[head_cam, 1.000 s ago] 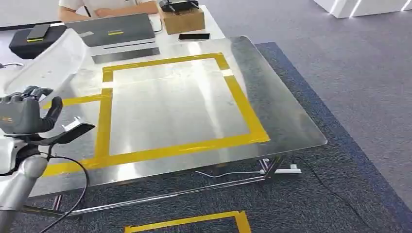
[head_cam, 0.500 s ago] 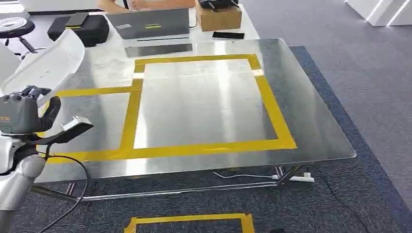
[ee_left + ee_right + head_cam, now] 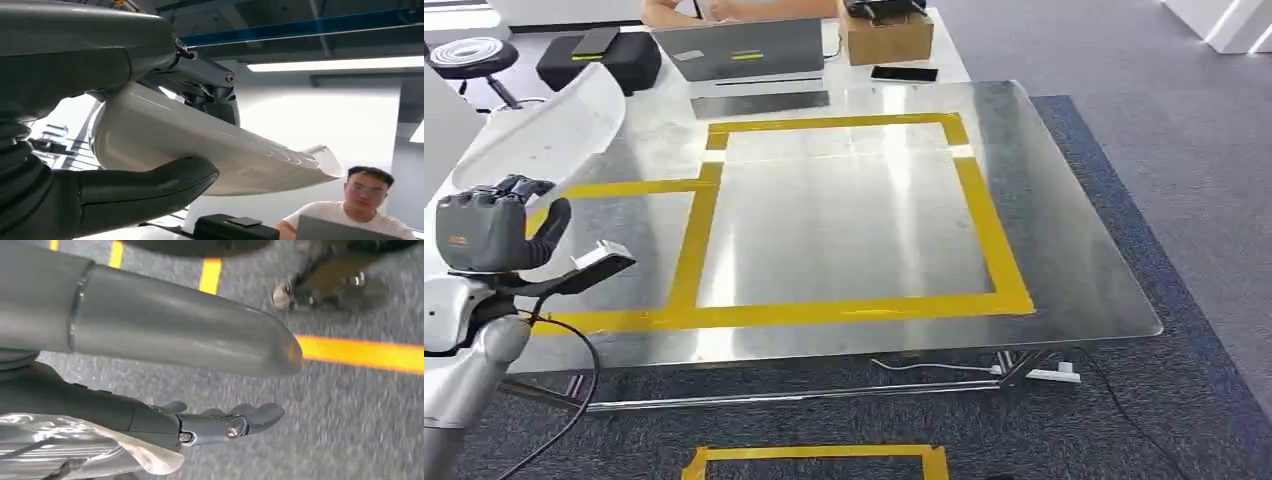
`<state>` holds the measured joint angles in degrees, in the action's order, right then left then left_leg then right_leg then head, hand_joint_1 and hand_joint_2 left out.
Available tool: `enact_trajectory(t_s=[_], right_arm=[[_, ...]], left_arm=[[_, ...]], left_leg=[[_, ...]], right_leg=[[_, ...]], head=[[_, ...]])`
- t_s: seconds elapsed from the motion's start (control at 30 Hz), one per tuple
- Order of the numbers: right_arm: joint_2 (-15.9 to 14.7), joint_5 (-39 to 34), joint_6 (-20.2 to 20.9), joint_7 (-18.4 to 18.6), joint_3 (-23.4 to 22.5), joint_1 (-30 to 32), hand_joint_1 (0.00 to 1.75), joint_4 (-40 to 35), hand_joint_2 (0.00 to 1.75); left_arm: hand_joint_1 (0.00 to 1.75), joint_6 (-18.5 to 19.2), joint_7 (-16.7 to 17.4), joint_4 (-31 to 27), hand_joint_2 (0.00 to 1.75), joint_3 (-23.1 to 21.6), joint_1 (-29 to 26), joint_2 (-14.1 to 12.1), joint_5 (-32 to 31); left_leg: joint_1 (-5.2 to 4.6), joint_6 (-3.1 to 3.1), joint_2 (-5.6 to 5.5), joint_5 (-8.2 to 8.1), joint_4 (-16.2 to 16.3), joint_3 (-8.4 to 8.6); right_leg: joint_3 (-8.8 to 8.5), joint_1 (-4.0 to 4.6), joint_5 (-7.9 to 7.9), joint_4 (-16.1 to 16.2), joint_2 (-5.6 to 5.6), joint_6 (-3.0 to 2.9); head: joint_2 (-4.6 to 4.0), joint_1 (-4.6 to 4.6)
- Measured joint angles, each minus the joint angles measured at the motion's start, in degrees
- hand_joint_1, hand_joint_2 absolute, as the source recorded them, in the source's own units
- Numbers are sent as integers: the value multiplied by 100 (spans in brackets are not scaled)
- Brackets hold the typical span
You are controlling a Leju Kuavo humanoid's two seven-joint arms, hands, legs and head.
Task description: Take the parts from the cabinet and place them on the table.
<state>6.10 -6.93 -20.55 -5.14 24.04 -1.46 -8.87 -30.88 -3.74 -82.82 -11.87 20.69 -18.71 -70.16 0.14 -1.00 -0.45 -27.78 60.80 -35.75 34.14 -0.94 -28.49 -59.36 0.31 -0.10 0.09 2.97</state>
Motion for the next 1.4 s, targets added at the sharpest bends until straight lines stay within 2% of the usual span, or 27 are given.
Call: enact_trajectory(t_s=[0.03, 0.1, 0.13, 0.17, 0.2, 0.27, 0.3, 0.33, 0.4, 0.47, 0.5, 0.53, 0.57, 0.63, 0.73, 0.77, 0.83, 0.93, 1.13, 1.23, 1.27, 1.4], right_arm=[[0, 4, 13, 0, 0, -10, 0, 0, 0], [2, 17, 59, 2, 2, -11, 0, 0, 0], [2, 24, 63, 18, 2, -8, 0, 0, 0], [2, 28, 74, 28, 2, -8, 0, 0, 0], [0, 31, 77, 35, 2, -10, 0, 0, 0], [2, 33, 101, 35, 2, -14, 0, 0, 0], [4, 31, 118, 35, 2, -18, 0, 0, 0], [7, 26, 125, 35, 2, -29, 0, 0, 0], [11, 15, 131, 35, 2, -22, 0, 0, 0], [15, -11, 120, 35, 2, -29, 0, -2, 0], [15, -20, 109, 35, 2, -29, 0, 0, 0], [15, -31, 96, 35, 2, -37, 0, 0, 0], [15, -44, 85, 39, 2, -42, 0, 0, 0], [15, -55, 68, 39, 2, -37, 0, 0, 0], [15, -66, 66, 44, 2, -29, 0, 0, 0], [15, -66, 66, 44, 2, -29, 0, 0, 0], [15, -66, 66, 44, 2, -30, 0, 0, 0], [15, -68, 57, 44, 2, -29, 0, 0, 0], [15, -87, 50, 52, 2, -23, 0, 0, 0], [15, -103, 46, 42, 2, -22, 0, 0, 0], [15, -105, 46, 35, 2, -19, 0, 0, 0], [15, -105, 46, 24, 2, -10, 0, 0, 0]], left_arm=[[175, 7, 0, 11, 175, -17, 17, -9, -2], [175, 81, 2, 55, 175, -52, 24, -9, -64], [175, 164, 13, 107, 175, -81, 30, -15, -101], [175, 249, 37, 174, 175, -109, 34, -34, -122], [175, 341, 61, 228, 175, -131, 58, -57, -129], [175, 661, 147, 363, 175, -179, 182, -129, -153], [175, 897, 227, 462, 175, -208, 291, -164, -181], [175, 1096, 295, 556, 175, -234, 391, -195, -186], [175, 1605, 494, 759, 175, -328, 573, -280, -251], [175, 1950, 627, 962, 175, -413, 700, -356, -304], [175, 2048, 667, 1032, 175, -453, 748, -361, -304], [175, 2163, 704, 1132, 175, -507, 828, -371, -306], [175, 2245, 732, 1217, 175, -561, 890, -389, -317], [175, 2326, 765, 1302, 175, -612, 900, -409, -321], [175, 2343, 776, 1405, 175, -682, 927, -424, -321], [175, 2343, 776, 1434, 175, -699, 937, -424, -323], [175, 2345, 778, 1477, 175, -728, 954, -426, -323], [175, 2347, 778, 1534, 175, -767, 986, -437, -323], [175, 2691, 868, 1569, 175, -850, 1044, -500, -236], [175, 2741, 736, 1519, 175, -892, 1022, -540, 51], [0, 2745, 691, 1445, 175, -900, 992, -570, 174], [0, 2756, 625, 1135, 175, -918, 867, -673, 391]], left_leg=[[5, -30, 1, -203, 379, -168], [14, -60, 1, -566, 1290, -605], [17, -61, 1, -630, 1577, -761], [19, -52, 1, -538, 1566, -774], [21, -34, 1, -328, 1308, -667], [16, 22, 8, 183, 360, -227], [-3, 55, 40, 249, -42, -38], [-41, 69, 41, 202, -121, 12], [-58, 96, 25, 178, -171, 7], [-38, 165, 18, 237, -296, 79], [-73, 93, 24, 232, -318, 106], [-46, 86, 17, 245, -328, 108], [-61, 96, 1, 246, -321, 103], [-74, 112, 4, 236, -310, 100], [-77, 130, 4, 226, -296, 93], [-79, 141, 4, 221, -292, 92], [-81, 146, 5, 217, -282, 92], [-80, 148, 4, 219, -282, 92], [-71, 151, 6, 222, -282, 93], [-63, 150, 6, 222, -283, 93], [-62, 150, 6, 222, -284, 93], [-56, 150, 6, 222, -287, 93]], right_leg=[[-8, 1, -7, 2, -1, -31], [-17, 5, -20, 1, -11, -50], [-21, 6, -25, 0, -20, -51], [-31, 6, -30, 0, -20, -53], [-40, 6, -36, 0, -20, -52], [-77, 10, -55, 2, -21, -36], [-80, 11, -64, 10, -28, -23], [-62, 46, -75, -2, -27, 5], [-54, 26, -56, 33, -47, 68], [-80, 45, -70, 80, -59, 139], [-103, 36, -3, 100, -53, 73], [-123, 42, -46, 145, -55, -95], [-143, 39, -5, 150, -55, -125], [-156, 24, 2, 175, -54, -59], [-165, 23, 8, 197, -55, -38], [-169, 20, 9, 201, -55, -6], [-181, 10, 7, 220, -55, 109], [-182, 10, 9, 222, -55, 116], [-180, 22, 13, 221, -54, 123], [-180, 30, 13, 220, -54, 122], [-180, 32, 13, 219, -54, 122], [-181, 35, 7, 219, -55, 117]], head=[[-2, -9], [-2, -7], [-2, -5], [-2, -4], [-2, -2], [-2, -4], [-2, -11], [-2, -9], [-2, -13], [-2, -18], [-2, -20], [-2, -29], [-2, -35], [-2, -31], [-2, -29], [-2, -33], [-2, -29], [0, -29], [0, -26], [-2, -26], [-2, -24], [-2, -27]])
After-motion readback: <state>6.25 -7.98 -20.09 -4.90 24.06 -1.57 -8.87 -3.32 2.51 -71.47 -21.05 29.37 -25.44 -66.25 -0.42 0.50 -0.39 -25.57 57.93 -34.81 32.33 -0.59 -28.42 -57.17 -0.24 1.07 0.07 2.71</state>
